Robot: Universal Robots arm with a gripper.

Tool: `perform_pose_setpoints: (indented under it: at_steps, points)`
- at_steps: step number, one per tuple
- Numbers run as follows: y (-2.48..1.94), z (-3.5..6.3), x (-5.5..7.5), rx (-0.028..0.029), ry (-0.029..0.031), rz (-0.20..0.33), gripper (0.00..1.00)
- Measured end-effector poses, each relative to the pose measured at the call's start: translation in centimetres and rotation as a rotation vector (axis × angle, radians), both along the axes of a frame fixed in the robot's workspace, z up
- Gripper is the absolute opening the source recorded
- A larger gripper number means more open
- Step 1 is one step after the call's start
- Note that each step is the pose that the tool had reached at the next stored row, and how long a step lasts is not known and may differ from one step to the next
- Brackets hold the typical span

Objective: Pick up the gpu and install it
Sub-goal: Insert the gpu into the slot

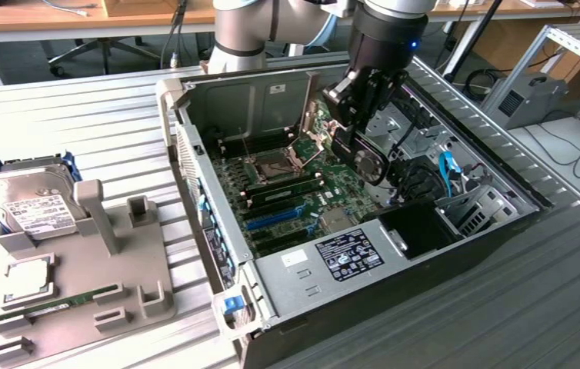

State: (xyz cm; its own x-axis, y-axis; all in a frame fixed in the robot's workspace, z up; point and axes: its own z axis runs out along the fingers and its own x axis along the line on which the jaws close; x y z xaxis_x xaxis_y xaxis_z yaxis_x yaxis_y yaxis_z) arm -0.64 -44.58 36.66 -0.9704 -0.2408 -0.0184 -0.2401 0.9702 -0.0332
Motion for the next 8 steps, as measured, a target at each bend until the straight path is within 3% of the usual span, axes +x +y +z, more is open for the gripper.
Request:
perform_pose_setpoints:
  at_steps: [8]
  points:
    - [0.01, 0.00, 0.01, 0.0000, 0.0000, 0.009, 0.26]
